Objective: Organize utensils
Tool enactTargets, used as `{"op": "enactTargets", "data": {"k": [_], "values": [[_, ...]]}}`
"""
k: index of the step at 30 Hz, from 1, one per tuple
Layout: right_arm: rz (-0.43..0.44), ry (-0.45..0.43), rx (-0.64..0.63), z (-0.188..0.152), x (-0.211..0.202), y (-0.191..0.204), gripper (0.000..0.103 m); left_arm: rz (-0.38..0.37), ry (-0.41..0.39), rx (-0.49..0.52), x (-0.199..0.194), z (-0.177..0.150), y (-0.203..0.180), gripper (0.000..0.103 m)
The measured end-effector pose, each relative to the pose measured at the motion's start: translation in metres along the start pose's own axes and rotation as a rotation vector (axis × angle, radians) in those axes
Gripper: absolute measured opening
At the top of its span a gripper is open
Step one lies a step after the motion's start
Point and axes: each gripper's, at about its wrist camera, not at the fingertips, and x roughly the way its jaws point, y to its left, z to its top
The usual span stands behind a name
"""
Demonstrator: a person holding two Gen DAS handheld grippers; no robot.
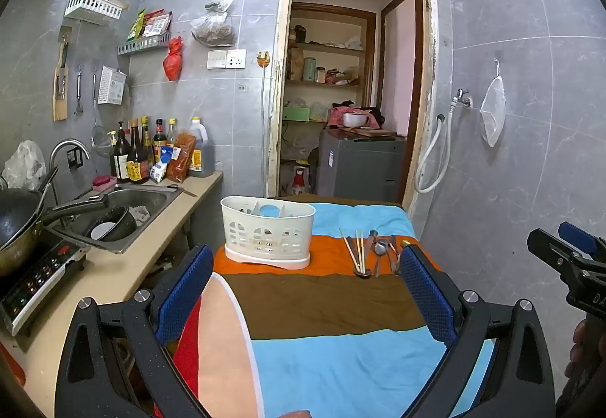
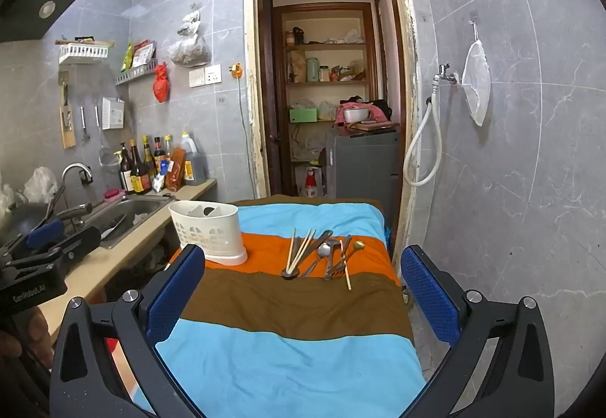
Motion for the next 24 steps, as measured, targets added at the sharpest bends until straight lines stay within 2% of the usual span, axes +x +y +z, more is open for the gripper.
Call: {"op": "enactTargets", "data": {"k": [24], "values": [[-0.001, -0.005, -0.003, 0.0, 0.0003, -0.0018, 0.103, -0.003, 0.003, 0.0, 0.0, -0.0001, -0.0004, 0.097]]}}
